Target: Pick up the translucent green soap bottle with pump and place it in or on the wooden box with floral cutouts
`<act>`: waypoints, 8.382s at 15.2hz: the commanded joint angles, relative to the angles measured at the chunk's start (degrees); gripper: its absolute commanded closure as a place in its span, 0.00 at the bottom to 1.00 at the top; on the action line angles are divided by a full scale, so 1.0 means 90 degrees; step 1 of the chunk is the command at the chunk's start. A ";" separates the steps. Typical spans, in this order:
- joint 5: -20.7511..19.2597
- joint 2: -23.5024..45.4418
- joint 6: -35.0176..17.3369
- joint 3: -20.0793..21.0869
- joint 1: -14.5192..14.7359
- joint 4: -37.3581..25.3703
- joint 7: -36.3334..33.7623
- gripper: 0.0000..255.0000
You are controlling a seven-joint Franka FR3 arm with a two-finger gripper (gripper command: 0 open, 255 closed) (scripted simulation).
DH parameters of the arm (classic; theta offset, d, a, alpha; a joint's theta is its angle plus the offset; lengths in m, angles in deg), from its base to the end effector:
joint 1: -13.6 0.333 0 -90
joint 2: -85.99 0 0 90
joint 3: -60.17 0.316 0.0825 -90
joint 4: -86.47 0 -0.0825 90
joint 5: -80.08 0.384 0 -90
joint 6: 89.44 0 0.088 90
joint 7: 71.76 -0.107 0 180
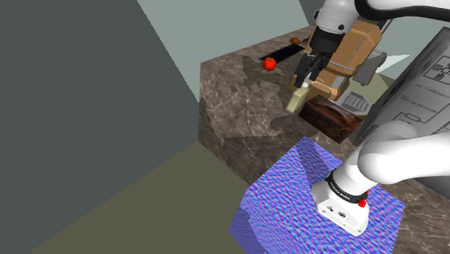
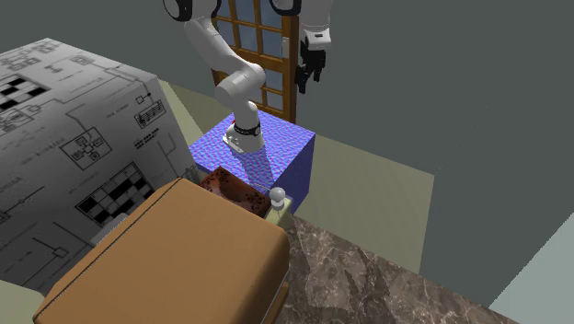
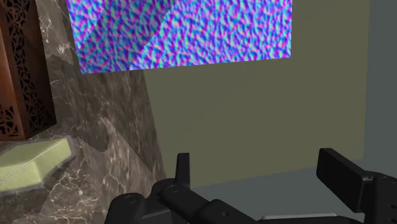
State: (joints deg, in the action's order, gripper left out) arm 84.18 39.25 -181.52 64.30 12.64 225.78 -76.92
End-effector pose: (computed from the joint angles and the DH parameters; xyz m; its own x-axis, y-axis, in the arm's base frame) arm 0.3003 0.0295 0.5663 0.9981 -0.0604 -0.0115 -0.0606 -0.9980 -0.0181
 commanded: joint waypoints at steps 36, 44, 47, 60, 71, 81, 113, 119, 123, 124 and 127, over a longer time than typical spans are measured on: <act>-0.1609 0.4087 -0.4082 -0.3100 -0.1478 -0.0866 0.3135 0.00; -0.1570 0.4227 -0.4312 -0.3135 -0.1480 -0.0773 0.3169 0.00; -0.1570 0.4226 -0.4311 -0.3135 -0.1480 -0.0773 0.3168 1.00; -0.1603 0.4063 -0.3953 -0.3100 -0.1478 -0.0975 0.3156 1.00; -0.1633 0.3743 -0.2985 -0.3003 -0.1461 -0.1635 0.3164 1.00; -0.1608 0.3613 -0.2125 -0.2929 -0.1435 -0.2371 0.3212 1.00; -0.2394 0.1531 -0.0640 -0.3358 -0.2116 -0.2040 0.4247 1.00; -0.2484 0.1438 -0.1122 -0.3435 -0.2163 -0.1467 0.4182 1.00; -0.2547 0.1405 -0.1447 -0.3496 -0.2193 -0.1109 0.4142 1.00; -0.2562 0.1400 -0.1530 -0.3512 -0.2200 -0.1023 0.4133 1.00; -0.2610 0.1396 -0.1779 -0.3565 -0.2220 -0.0769 0.4106 1.00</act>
State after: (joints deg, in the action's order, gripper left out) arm 60.88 51.96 -196.52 32.27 -7.27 217.71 -39.70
